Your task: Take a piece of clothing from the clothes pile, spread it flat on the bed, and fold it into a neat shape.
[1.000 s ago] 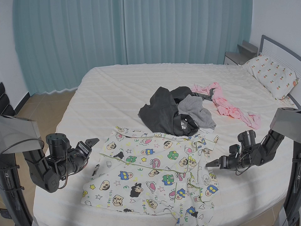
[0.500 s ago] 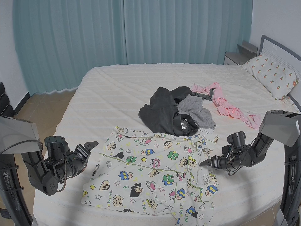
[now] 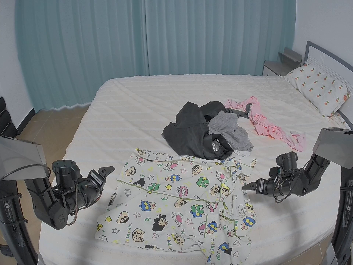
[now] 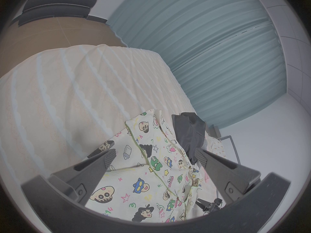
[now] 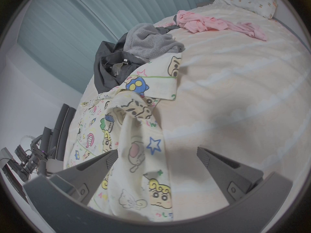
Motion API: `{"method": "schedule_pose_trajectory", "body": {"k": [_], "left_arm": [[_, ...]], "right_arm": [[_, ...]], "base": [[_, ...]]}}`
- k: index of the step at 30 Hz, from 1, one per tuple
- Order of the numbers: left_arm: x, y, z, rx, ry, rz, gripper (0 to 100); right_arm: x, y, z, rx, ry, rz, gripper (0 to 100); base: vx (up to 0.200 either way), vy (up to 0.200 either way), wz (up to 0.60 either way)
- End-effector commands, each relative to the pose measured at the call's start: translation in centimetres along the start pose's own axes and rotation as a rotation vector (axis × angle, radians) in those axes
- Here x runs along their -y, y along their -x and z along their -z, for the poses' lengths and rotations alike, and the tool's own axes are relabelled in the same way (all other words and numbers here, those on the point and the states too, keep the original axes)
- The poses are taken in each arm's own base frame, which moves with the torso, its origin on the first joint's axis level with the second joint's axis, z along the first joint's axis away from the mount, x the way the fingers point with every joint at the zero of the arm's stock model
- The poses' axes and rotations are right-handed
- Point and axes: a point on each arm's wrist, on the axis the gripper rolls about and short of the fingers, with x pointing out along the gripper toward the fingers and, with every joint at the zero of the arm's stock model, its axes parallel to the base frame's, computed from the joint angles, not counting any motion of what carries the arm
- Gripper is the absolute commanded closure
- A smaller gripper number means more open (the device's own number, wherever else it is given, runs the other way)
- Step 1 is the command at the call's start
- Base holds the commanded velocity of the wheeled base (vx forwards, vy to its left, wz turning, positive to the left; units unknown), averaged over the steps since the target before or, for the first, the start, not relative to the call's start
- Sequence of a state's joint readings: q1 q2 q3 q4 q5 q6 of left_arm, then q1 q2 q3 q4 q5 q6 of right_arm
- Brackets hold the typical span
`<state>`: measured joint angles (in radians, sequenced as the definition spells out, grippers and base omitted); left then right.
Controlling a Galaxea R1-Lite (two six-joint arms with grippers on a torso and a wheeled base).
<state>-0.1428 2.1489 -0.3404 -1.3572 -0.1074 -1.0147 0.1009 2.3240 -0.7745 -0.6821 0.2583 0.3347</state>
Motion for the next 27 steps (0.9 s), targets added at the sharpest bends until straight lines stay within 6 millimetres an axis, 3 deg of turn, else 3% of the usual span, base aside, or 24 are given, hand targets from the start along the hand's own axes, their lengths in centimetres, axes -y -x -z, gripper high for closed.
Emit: {"method": "schedule_pose_trajectory", "body": {"k": [1, 8, 15, 27], "left_arm": [[-0.2, -0.2, 0.0, 0.004, -0.004, -0.011, 0], [-0.5, -0.4, 0.1, 0.007, -0.005, -0.018, 0], [-0.5, -0.4, 0.1, 0.006, -0.005, -0.019, 0], [-0.6, -0.4, 0.2, 0.003, -0.005, -0.021, 0]], "right_arm": [[0.2, -0.7, 0.3, 0.01, 0.069, 0.084, 0], [-2.3, -2.8, 0.7, 0.012, 0.213, 0.171, 0], [-5.5, -3.3, 1.8, -0.02, 0.3, 0.138, 0], [-5.5, -3.4, 1.9, -0.032, 0.267, 0.157, 0]], "base": [[0.0, 0.0, 0.0], [0.0, 0.0, 0.0], [0.0, 0.0, 0.0], [0.0, 0.0, 0.0]]}}
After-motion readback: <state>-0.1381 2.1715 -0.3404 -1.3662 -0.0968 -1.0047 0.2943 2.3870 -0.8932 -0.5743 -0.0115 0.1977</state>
